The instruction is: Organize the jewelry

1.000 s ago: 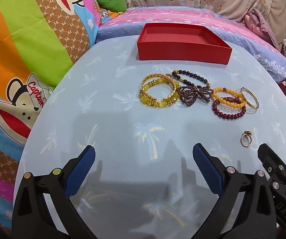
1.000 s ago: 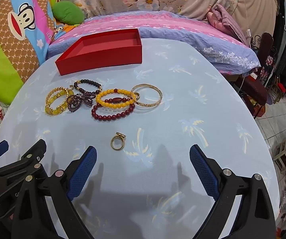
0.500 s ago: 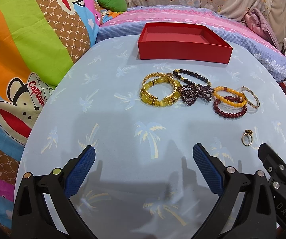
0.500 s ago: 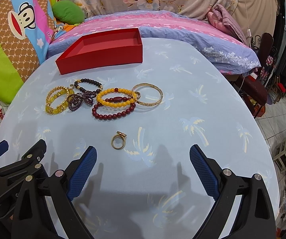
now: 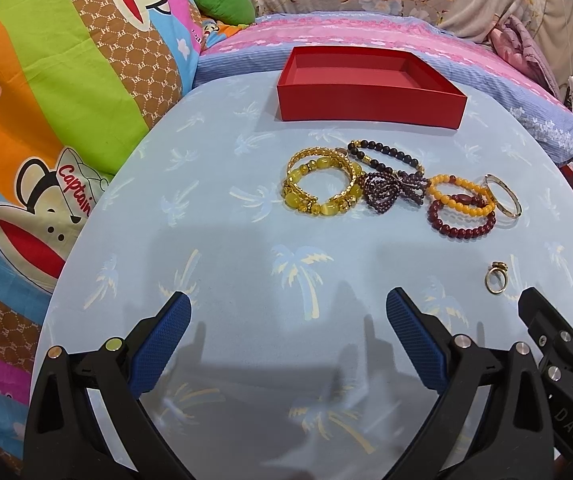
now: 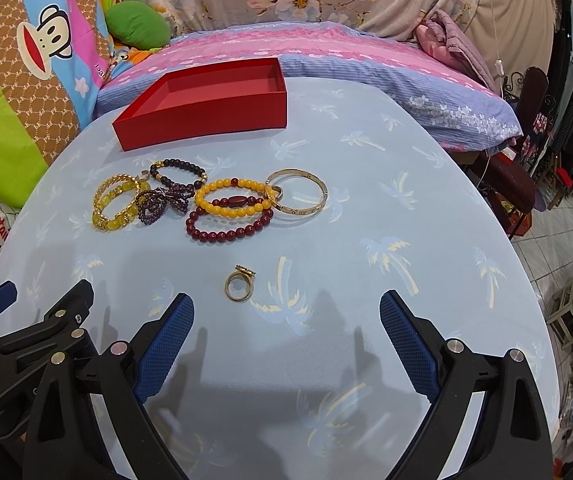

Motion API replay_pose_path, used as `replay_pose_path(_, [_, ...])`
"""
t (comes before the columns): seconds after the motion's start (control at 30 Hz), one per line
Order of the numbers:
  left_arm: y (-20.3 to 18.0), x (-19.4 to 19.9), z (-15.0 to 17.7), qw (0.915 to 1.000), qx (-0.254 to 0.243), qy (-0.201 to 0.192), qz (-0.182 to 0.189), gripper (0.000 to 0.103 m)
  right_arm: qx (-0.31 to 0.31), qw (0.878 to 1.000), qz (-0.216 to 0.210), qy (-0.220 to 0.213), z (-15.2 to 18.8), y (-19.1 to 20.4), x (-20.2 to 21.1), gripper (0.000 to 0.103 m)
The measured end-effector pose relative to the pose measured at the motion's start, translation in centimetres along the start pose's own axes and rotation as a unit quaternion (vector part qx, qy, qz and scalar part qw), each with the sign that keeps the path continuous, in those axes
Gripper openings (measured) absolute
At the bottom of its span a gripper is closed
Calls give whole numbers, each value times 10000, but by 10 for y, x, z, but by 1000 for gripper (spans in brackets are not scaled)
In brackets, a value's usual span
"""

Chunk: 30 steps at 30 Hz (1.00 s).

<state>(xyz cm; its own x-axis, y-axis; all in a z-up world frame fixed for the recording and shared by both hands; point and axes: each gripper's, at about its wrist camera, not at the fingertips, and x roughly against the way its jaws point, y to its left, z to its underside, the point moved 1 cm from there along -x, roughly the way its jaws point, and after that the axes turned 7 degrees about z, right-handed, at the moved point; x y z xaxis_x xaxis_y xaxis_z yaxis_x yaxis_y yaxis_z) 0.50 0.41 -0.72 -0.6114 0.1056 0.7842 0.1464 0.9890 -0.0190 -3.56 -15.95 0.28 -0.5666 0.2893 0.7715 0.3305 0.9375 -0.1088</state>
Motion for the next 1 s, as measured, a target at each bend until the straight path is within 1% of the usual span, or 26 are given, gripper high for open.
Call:
replay_pose_path(0.6, [5, 0, -1, 10000, -12, 4, 7, 93, 7, 10000, 0, -8, 0, 1, 1, 90])
replay_pose_path(1.0, [1, 0, 1, 10000, -16, 8, -9, 93, 0, 10000, -10, -8, 1, 1, 1, 90])
